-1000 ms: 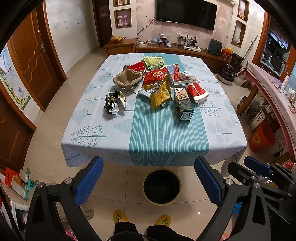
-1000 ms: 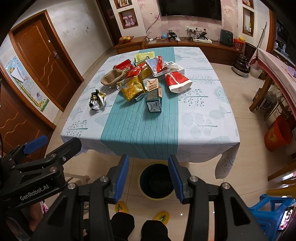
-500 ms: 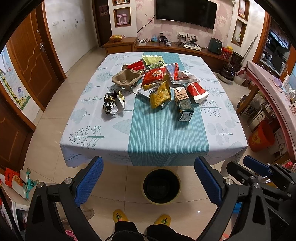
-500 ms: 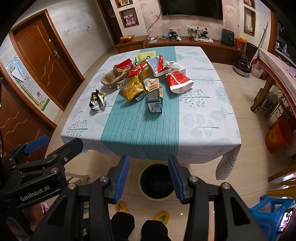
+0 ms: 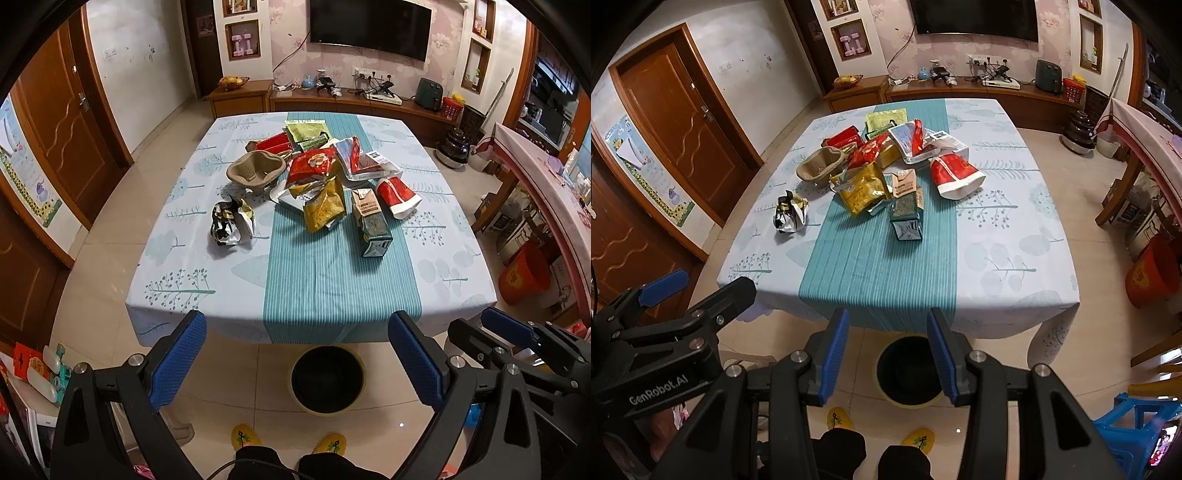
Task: Collect trash
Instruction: 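Grasp the black-gold foil wrapper with the left gripper while the right grasps the yellow snack bag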
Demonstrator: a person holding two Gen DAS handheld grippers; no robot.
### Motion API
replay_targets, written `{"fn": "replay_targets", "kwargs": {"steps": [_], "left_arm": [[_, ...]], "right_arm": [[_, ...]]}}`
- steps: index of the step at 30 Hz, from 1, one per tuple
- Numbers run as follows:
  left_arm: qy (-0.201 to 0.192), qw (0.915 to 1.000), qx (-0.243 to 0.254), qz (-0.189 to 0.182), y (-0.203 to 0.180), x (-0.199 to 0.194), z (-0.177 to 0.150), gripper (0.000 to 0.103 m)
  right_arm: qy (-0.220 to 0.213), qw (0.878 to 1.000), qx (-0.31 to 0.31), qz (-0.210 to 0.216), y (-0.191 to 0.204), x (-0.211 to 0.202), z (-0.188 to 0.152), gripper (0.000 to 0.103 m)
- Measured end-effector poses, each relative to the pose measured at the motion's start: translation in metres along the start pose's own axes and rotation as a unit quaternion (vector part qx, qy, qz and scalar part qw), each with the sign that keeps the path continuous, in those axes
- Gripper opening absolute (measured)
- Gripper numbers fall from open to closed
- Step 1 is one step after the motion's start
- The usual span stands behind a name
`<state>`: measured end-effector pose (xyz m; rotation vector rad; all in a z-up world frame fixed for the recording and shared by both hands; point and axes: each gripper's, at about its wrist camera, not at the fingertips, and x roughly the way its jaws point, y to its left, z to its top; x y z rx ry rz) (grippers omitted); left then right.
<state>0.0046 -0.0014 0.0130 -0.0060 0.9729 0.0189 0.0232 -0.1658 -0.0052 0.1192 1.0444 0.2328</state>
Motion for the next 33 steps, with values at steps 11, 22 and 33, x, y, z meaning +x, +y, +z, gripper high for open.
{"fn": "replay_targets", "kwargs": {"steps": [11, 22, 33], "left_arm": [[-0.005, 1.0000, 0.000, -0.008, 0.034, 0.007, 0.039, 0.098], [0.072, 0.9946, -0.013, -0.073, 0.121, 0.100, 0.125, 0.098], [0.196, 0.9716, 0.016, -0.132, 0.168, 0.227, 0.167, 0.098]], "right_arm": [[-0.014, 1.000, 0.001, 0.011, 0.012, 0.012, 0.030, 0.044], [0.005, 0.998, 0.068, -0.003, 0.039, 0.073, 0.090, 0.044], [0.040, 0.984, 0.171, -0.011, 0.054, 0.153, 0.127, 0.060]]}}
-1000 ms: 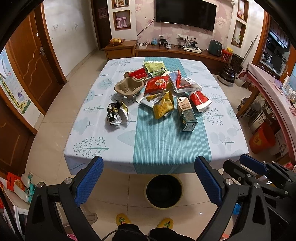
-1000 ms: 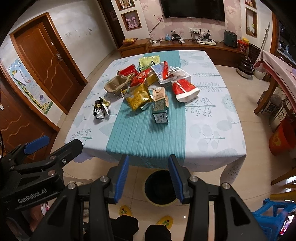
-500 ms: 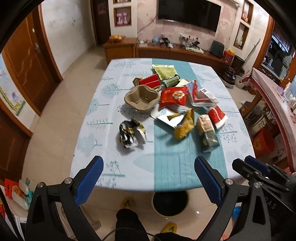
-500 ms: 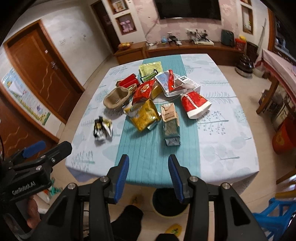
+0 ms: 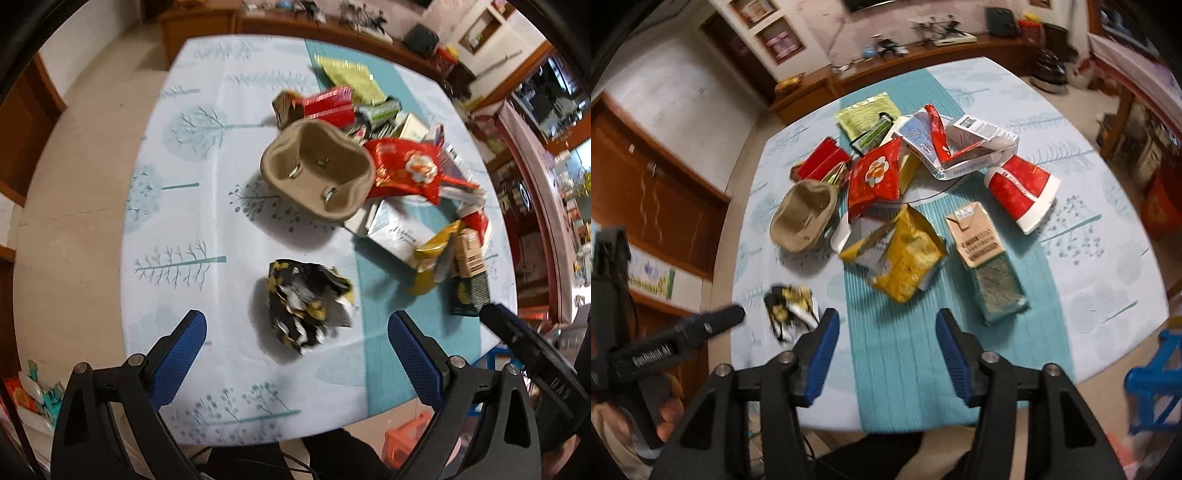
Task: Collect trash
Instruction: 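Grasp the black-gold foil wrapper with the left gripper while the right grasps the yellow snack bag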
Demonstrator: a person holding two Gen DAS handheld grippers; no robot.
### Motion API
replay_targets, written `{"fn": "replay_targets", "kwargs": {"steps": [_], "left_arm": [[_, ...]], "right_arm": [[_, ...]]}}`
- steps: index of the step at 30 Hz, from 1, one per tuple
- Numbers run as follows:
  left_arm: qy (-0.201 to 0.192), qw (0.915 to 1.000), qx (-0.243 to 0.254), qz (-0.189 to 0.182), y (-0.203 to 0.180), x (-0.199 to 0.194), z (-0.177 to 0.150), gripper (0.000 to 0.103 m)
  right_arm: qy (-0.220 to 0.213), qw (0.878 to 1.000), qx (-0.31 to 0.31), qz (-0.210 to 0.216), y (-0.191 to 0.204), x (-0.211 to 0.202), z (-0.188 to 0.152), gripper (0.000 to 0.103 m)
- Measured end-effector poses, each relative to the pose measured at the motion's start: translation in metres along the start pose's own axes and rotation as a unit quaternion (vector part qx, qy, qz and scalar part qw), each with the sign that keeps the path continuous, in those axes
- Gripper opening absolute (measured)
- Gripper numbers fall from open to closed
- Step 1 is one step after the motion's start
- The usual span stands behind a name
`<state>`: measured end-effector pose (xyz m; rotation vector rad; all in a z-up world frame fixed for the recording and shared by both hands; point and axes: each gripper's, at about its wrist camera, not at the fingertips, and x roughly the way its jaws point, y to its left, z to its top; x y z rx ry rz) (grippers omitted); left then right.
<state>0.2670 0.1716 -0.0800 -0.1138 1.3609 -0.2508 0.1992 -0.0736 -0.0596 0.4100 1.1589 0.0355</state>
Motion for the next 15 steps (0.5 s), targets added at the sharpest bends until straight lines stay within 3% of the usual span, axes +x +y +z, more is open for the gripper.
{"fn": "replay_targets", "kwargs": {"steps": [11, 15], "left_arm": [[0.070, 0.9964, 0.030, -0.036, -0.006, 0.051, 0.023, 0.098], [0.087, 0.9952, 0.037, -0.025, -0.011, 0.067, 0.027, 0.098]], "right_arm": [[0.021, 0.996, 0.052, -0.071, 0.015, 0.067, 0.028, 0.062], [0.036, 0.991, 0.062, -0.115, 0.012, 0.084, 0.032, 0.062]]}}
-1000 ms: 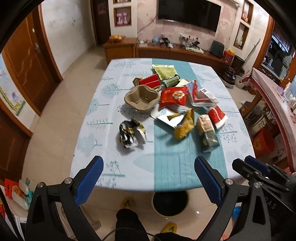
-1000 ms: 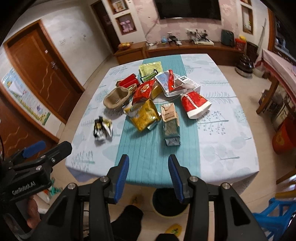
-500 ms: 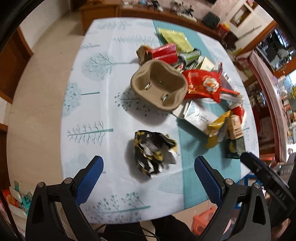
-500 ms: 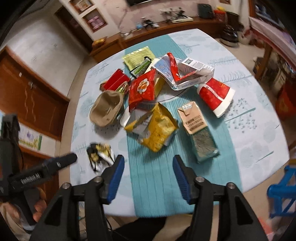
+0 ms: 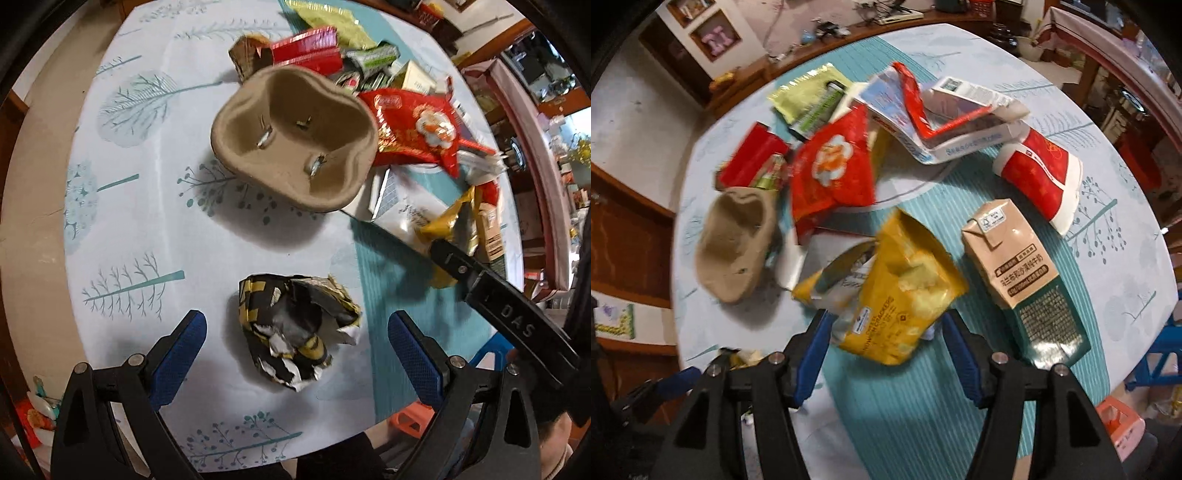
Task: Collect trash
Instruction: 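Grasp the black-gold foil wrapper with the left gripper while the right grasps the yellow snack bag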
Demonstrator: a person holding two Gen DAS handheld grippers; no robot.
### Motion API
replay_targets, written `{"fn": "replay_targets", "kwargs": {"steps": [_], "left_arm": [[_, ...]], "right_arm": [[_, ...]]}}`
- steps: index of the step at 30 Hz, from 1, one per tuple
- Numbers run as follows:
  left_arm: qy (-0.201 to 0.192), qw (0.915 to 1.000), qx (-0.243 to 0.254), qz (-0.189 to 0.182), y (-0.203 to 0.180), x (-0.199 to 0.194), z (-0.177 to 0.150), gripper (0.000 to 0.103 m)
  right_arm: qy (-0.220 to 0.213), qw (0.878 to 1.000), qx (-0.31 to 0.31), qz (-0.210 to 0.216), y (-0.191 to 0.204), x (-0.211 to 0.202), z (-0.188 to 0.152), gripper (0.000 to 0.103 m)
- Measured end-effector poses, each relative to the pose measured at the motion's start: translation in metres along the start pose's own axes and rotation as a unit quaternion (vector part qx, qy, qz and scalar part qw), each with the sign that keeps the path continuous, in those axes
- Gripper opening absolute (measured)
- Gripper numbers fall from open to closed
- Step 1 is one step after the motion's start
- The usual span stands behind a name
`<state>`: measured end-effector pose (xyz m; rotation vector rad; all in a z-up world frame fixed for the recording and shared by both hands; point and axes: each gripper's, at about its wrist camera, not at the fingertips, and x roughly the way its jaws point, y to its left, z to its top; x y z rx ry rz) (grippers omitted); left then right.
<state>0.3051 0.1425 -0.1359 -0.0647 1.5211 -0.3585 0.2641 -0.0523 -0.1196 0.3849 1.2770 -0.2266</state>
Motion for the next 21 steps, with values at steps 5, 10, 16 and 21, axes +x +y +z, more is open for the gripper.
{"fn": "replay_targets", "kwargs": {"steps": [5, 10, 16, 21], "left_arm": [[0.033, 0.9994, -0.008, -0.007, 0.002, 0.020, 0.005, 0.070], [0.025, 0.9996, 0.011, -0.007, -0.002, 0.019, 0.010, 0.056], [0.009, 0.9995, 0.024, -0.020, -0.007, -0.001, 0.012, 0.045], [-0.012, 0.9985, 0.033, -0.042, -0.011, -0.021, 0.005, 0.043]], "right_arm": [[-0.006, 1.000, 0.014, -0.015, -0.008, 0.000, -0.002, 0.032], [-0.019, 0.999, 0.025, 0.019, -0.018, -0.016, -0.007, 0.021], [-0.028, 0.995, 0.021, 0.089, -0.027, -0.050, -0.015, 0.019], [-0.037, 0.995, 0.001, 0.091, -0.030, -0.080, -0.027, 0.019]]}}
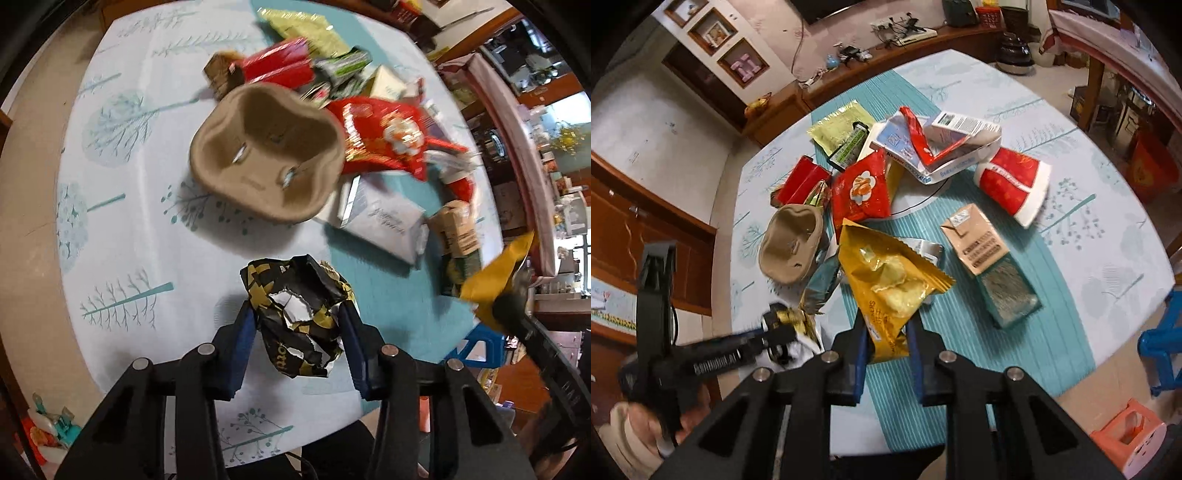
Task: Collect trash
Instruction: 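Grasp the black-gold foil wrapper with the left gripper while the right grasps the yellow snack bag, then carry both items down over the black bin and open both grippers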
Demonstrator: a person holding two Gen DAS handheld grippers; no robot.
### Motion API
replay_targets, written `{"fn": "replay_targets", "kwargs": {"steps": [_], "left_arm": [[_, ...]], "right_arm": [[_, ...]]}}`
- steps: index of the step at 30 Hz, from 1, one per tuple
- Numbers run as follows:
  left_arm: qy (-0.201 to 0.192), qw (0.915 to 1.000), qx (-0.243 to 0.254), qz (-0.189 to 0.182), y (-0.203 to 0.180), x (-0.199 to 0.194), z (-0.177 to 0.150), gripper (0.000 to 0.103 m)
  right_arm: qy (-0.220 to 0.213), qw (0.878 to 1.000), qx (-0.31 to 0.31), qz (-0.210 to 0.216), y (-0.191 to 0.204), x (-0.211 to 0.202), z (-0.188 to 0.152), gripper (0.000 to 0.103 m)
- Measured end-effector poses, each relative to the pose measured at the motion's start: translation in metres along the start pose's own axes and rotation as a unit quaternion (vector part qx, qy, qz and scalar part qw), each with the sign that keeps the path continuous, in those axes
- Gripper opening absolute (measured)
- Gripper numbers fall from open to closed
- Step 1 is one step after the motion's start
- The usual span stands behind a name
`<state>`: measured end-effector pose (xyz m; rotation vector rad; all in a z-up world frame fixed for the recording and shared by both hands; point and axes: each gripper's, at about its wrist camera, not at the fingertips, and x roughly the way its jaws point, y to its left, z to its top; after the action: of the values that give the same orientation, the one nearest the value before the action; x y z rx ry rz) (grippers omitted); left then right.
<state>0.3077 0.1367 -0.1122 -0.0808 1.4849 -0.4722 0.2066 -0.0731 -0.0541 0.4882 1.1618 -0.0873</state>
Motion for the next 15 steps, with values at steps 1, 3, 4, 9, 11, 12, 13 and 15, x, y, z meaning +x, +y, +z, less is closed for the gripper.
{"fn": "replay_targets", "kwargs": {"steps": [1, 3, 4, 9, 11, 12, 13, 15], "left_arm": [[-0.009, 0.9999, 0.009, -0.003, -0.004, -0.007, 0.001, 0.043], [-0.025, 0.9993, 0.027, -0.004, -0.014, -0.019, 0.000, 0.043], [-0.033, 0.9987, 0.039, -0.005, -0.020, -0.027, -0.002, 0.043], [-0.062, 0.9939, 0.088, -0.022, -0.048, -0.052, -0.017, 0.043], [-0.072, 0.9916, 0.105, -0.025, -0.063, -0.057, -0.025, 0.043], [-0.077, 0.9900, 0.115, -0.027, -0.071, -0.062, -0.031, 0.043], [-0.081, 0.9888, 0.122, -0.027, -0.079, -0.061, -0.035, 0.043], [-0.087, 0.9865, 0.137, -0.025, -0.094, -0.063, -0.045, 0.043]], "right_arm": [[0.000, 1.000, -0.005, -0.002, -0.001, -0.007, -0.003, 0.019], [-0.001, 1.000, -0.009, -0.004, -0.004, -0.017, -0.009, 0.019], [-0.002, 1.000, -0.011, -0.006, -0.007, -0.023, -0.012, 0.019], [-0.008, 1.000, -0.024, -0.010, -0.019, -0.045, -0.025, 0.019], [-0.007, 1.000, -0.028, -0.009, -0.028, -0.055, -0.031, 0.019], [-0.007, 1.000, -0.029, -0.009, -0.030, -0.057, -0.033, 0.019], [-0.007, 0.999, -0.031, -0.008, -0.036, -0.062, -0.035, 0.019], [-0.007, 0.999, -0.033, -0.008, -0.044, -0.068, -0.039, 0.019]]}}
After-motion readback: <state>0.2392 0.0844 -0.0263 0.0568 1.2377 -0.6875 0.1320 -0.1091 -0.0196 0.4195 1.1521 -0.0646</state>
